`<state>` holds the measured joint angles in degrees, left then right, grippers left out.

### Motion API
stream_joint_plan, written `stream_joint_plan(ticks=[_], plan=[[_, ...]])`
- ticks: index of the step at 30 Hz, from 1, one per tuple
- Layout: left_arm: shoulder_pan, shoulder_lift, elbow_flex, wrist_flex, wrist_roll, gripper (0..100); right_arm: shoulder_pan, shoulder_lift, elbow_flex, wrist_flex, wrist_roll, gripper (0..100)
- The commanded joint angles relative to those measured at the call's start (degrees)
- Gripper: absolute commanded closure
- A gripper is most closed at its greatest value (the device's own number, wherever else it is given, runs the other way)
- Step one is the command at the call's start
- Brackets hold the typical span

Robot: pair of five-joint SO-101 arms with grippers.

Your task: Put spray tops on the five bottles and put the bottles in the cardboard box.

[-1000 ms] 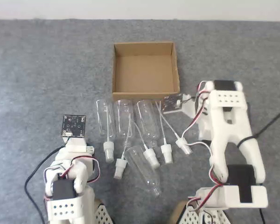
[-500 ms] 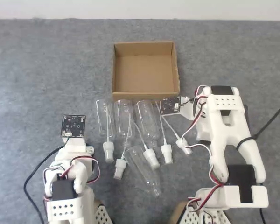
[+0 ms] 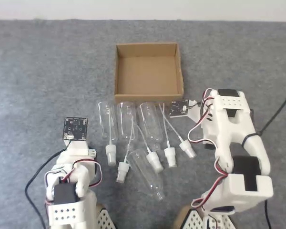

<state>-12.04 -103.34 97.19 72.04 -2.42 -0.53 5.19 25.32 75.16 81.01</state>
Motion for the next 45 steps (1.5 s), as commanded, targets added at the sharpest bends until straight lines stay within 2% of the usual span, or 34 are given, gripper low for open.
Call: stream_joint_plan(ticks=[1, 14, 25, 29, 32, 37, 42, 45], plan=[[-0.1, -1.2, -0.7, 0.4, -0.2, 98, 2.0, -0.7, -0.6, -0.7, 0.6, 71.3], [-0.1, -1.2, -0.7, 0.4, -0.2, 98, 1.2, -0.9, -0.8, -3.6, -10.1, 71.4], [-0.1, -1.2, -0.7, 0.4, -0.2, 98, 0.8, -1.0, -0.9, -3.6, -23.2, 71.4], [-0.1, -1.2, -0.7, 0.4, -0.2, 98, 0.0, -0.8, -0.8, -3.2, -23.2, 70.8], [-0.1, -1.2, -0.7, 0.4, -0.2, 98, -1.5, -0.7, -0.6, -2.0, -20.3, 69.7], [-0.1, -1.2, -0.7, 0.4, -0.2, 98, -3.4, -0.7, -0.6, -1.3, -18.5, 58.7], [-0.1, -1.2, -0.7, 0.4, -0.2, 98, -2.9, -0.7, -0.6, -1.5, -17.7, 58.7], [-0.1, -1.2, -0.7, 0.4, -0.2, 98, -2.3, -0.7, -0.5, -1.0, -15.5, 63.0]])
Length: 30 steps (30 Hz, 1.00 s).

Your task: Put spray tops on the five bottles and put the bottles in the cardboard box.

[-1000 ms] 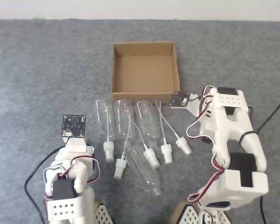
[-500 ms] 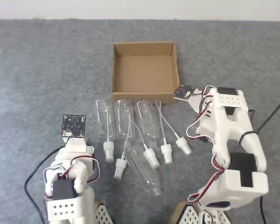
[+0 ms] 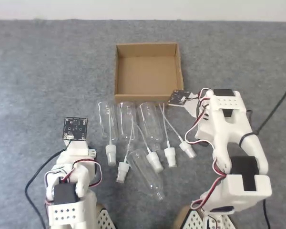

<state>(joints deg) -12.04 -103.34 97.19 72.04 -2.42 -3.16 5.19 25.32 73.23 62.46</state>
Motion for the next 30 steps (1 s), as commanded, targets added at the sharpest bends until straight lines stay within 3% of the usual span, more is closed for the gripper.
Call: stream_joint_plan(ticks=[1, 5, 16, 23, 30], plan=[[-0.1, -1.2, -0.7, 0.4, -0.2, 98, 0.3, -0.7, -0.5, 0.9, 3.3, 65.2], [-0.1, -1.2, -0.7, 0.4, -0.2, 98, 0.2, -0.7, -0.5, 0.9, 3.4, 71.9], [-0.1, -1.2, -0.7, 0.4, -0.2, 98, 0.4, -0.7, 0.0, 1.5, 7.1, 72.3], [-0.1, -1.2, -0.7, 0.4, -0.2, 98, 0.7, -0.7, 1.4, 2.2, 9.8, 62.4], [-0.1, -1.2, -0.7, 0.4, -0.2, 98, 1.3, -0.7, 1.4, 1.7, 9.8, 73.3]])
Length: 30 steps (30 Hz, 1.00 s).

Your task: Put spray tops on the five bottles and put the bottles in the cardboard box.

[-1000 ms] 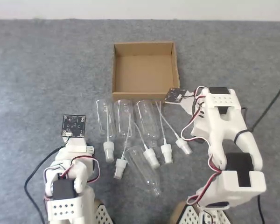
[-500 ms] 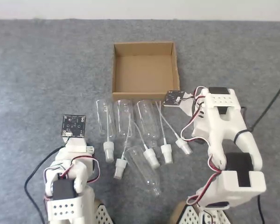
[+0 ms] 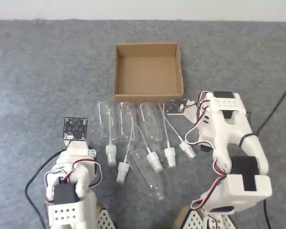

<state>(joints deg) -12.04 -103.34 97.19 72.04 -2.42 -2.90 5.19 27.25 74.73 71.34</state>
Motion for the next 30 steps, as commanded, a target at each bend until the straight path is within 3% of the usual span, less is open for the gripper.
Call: stream_joint_plan(ticks=[1, 6, 9, 14, 23, 30], plan=[[-0.1, -1.2, -0.7, 0.4, -0.2, 98, 1.0, -0.7, -0.5, 0.2, 1.0, 75.4], [-0.1, -1.2, -0.7, 0.4, -0.2, 98, 1.0, -0.9, -1.0, 0.2, 0.8, 86.4], [-0.1, -1.2, -0.7, 0.4, -0.2, 98, 1.0, -1.4, -1.1, 0.4, -0.4, 87.1], [-0.1, -1.2, -0.7, 0.4, -0.2, 98, 1.0, -1.4, -3.6, 0.7, -8.8, 87.2], [-0.1, -1.2, -0.7, 0.4, -0.2, 98, 0.8, -1.0, -9.1, 0.2, -30.6, 87.1], [-0.1, -1.2, -0.7, 0.4, -0.2, 98, 0.6, -0.7, -7.6, -5.4, -38.1, 87.1]])
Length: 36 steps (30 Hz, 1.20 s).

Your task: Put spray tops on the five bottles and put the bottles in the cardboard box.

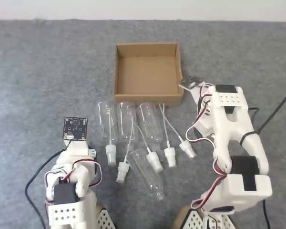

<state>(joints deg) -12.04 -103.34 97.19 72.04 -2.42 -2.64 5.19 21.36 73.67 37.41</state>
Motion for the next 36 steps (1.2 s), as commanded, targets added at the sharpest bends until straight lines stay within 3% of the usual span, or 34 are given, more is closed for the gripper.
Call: stream_joint_plan(ticks=[1, 5, 9, 13, 22, 36], plan=[[-0.1, -1.2, -0.7, 0.4, -0.2, 98, 0.2, -0.7, -1.1, -5.8, -4.5, 87.1], [-0.1, -1.2, -0.7, 0.4, -0.2, 98, 0.1, -0.7, 0.1, -7.5, -4.1, 85.1], [-0.1, -1.2, -0.7, 0.4, -0.2, 98, -0.4, -0.7, 0.3, -5.6, -3.8, 73.1], [-0.1, -1.2, -0.7, 0.4, -0.2, 98, -1.7, -0.7, 0.3, -3.5, 2.5, 65.3], [-0.1, -1.2, -0.7, 0.4, -0.2, 98, -2.0, -0.7, 0.3, -2.9, 10.4, 65.5], [-0.1, -1.2, -0.7, 0.4, -0.2, 98, -0.4, 4.9, -0.8, -3.2, 13.4, 65.6]])
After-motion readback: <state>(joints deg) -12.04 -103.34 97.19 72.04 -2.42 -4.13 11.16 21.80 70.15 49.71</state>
